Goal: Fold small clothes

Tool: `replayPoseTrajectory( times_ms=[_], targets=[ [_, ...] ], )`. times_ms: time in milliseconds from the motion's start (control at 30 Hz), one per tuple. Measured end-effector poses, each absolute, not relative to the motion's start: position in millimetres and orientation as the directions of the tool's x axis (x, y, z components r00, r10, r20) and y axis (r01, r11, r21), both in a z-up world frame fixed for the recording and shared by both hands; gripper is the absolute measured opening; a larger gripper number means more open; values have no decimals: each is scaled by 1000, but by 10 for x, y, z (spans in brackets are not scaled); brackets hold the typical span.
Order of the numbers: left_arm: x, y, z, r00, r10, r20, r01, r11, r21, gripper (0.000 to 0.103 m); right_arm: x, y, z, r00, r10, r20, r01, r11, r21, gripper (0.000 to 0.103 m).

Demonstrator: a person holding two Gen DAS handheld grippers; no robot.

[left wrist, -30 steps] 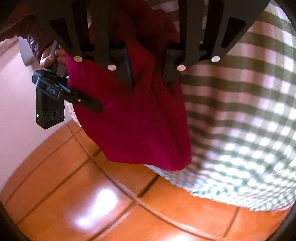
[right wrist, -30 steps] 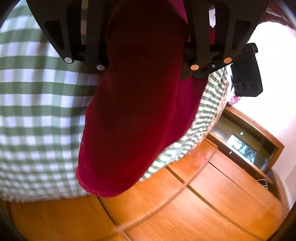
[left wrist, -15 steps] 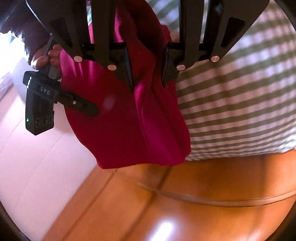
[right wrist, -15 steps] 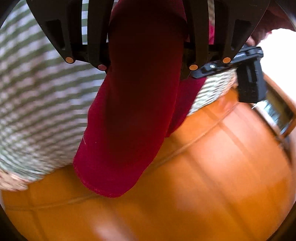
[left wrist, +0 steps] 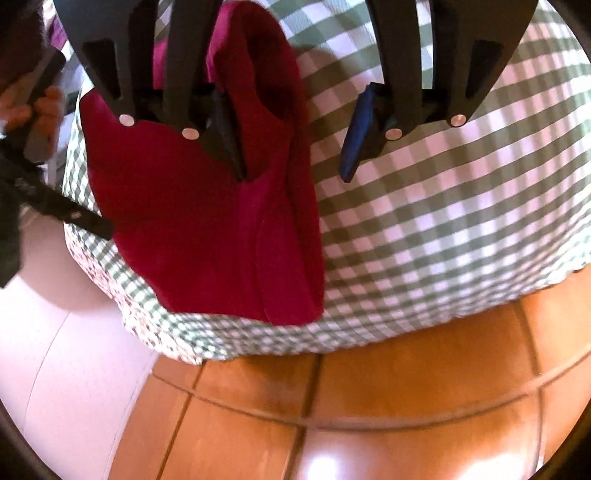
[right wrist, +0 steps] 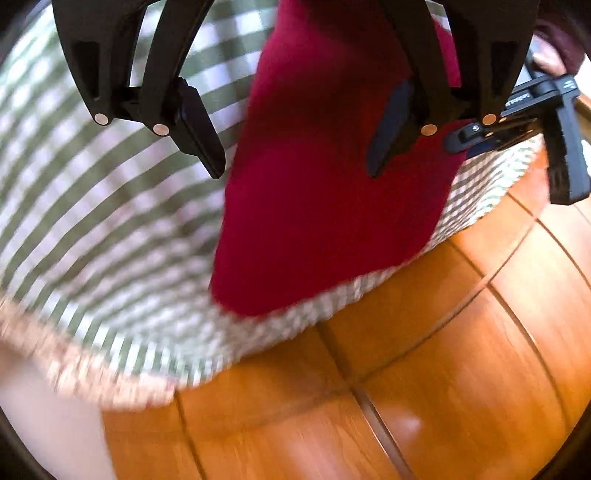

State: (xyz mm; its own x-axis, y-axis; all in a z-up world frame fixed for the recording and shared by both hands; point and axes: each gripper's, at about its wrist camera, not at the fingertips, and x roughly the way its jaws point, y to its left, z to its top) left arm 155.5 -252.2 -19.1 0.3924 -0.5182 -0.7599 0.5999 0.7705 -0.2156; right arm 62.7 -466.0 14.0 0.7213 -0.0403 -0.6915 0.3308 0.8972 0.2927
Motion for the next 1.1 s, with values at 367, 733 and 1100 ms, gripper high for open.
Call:
replayPoseTrajectory(
  times_ms=[367, 733, 1100],
  targets=[
    [1476, -2414, -235, 472, -423, -774, 534, 835, -131, 71, 553, -4008, -133, 617, -280, -736, 301, 947, -108, 62],
    [1136, -2053, 103, 548, -432, -716, 479, 864, -154, 73, 301, -3942, 75, 607, -298, -737, 428, 904, -13, 78],
    [793, -1795, 258, 655, -334, -677, 387, 919, -79, 88, 8, -3770, 229, 573, -428, -699, 571, 820, -34, 95]
  ],
)
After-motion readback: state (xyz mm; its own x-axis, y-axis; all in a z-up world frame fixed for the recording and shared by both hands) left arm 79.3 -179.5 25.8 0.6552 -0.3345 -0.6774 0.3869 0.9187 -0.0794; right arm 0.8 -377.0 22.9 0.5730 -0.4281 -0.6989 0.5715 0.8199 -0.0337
